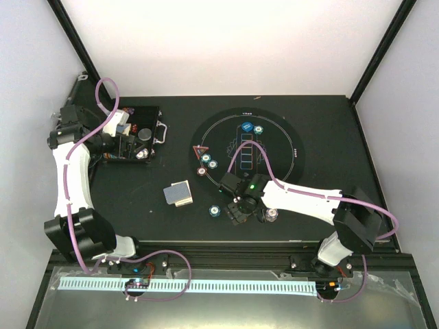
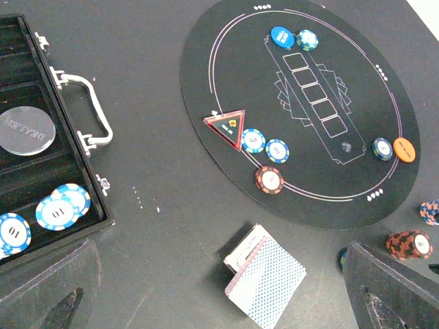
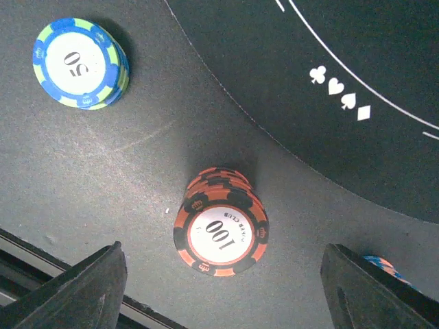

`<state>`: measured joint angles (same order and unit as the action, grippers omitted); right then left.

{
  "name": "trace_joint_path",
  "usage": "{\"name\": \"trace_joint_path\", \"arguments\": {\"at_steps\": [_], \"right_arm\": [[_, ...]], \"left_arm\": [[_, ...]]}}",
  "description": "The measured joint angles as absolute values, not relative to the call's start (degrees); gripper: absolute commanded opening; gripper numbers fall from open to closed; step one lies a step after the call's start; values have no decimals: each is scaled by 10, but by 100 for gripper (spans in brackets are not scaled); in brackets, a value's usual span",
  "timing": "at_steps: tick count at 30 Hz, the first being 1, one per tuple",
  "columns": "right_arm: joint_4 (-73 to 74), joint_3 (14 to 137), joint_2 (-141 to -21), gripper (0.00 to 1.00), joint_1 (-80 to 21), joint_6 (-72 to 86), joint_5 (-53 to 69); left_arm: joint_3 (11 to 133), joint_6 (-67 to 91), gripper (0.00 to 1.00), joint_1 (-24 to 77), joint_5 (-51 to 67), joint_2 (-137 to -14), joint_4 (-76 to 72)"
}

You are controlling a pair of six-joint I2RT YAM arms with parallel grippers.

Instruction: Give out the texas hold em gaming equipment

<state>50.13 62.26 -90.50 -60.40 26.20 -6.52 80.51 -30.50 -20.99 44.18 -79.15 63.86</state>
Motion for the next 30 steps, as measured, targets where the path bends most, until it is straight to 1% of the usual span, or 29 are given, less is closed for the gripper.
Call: {"name": "trace_joint_path", "arguments": {"at_steps": [6,16,25,30], "right_arm": [[496,612,-901,77,-608,271,-61],[478,612,-923,63,-614,272,-54],[475,611,-931,58,-614,272,-55],[474,608,-932,48,-614,269,-63]], "left_arm": [[805,-305,99,-210,442,-792,639],[805,-305,99,-210,442,-792,639],[805,-305,99,-210,442,-792,639],[805,-305,99,-210,442,-792,639]]}}
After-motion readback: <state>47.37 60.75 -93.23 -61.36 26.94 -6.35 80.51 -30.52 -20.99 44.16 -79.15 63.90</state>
